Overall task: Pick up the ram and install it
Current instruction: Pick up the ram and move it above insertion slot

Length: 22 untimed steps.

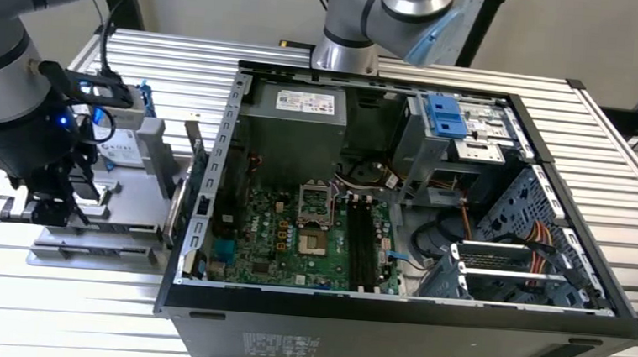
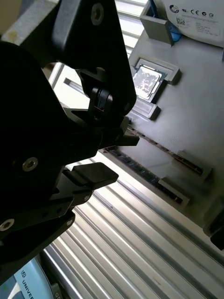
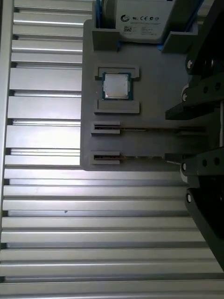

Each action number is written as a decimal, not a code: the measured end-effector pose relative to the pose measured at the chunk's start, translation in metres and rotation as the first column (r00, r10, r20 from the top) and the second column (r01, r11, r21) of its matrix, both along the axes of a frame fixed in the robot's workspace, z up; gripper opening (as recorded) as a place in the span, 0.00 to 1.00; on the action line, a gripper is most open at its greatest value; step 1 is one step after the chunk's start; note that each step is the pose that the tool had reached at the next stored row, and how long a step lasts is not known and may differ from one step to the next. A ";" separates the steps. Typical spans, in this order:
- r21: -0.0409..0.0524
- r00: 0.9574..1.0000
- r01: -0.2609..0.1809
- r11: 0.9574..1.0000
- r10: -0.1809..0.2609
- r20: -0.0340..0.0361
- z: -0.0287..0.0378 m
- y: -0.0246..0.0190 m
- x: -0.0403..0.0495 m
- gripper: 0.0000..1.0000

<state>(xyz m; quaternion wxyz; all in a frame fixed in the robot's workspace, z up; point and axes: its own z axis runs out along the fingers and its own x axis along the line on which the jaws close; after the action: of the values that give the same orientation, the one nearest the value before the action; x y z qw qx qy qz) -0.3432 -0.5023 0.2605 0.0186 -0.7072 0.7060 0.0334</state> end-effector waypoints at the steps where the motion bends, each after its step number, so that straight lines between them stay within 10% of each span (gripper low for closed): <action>1: 0.000 1.000 0.000 1.000 0.000 0.000 -0.0007 -0.0009 0.0000 1.00; 22: 0.000 1.000 0.000 1.000 0.000 0.000 -0.0166 -0.0086 0.0000 1.00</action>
<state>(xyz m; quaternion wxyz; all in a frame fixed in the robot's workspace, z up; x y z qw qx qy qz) -0.3432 -0.5109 0.2439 0.0184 -0.7073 0.7059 0.0332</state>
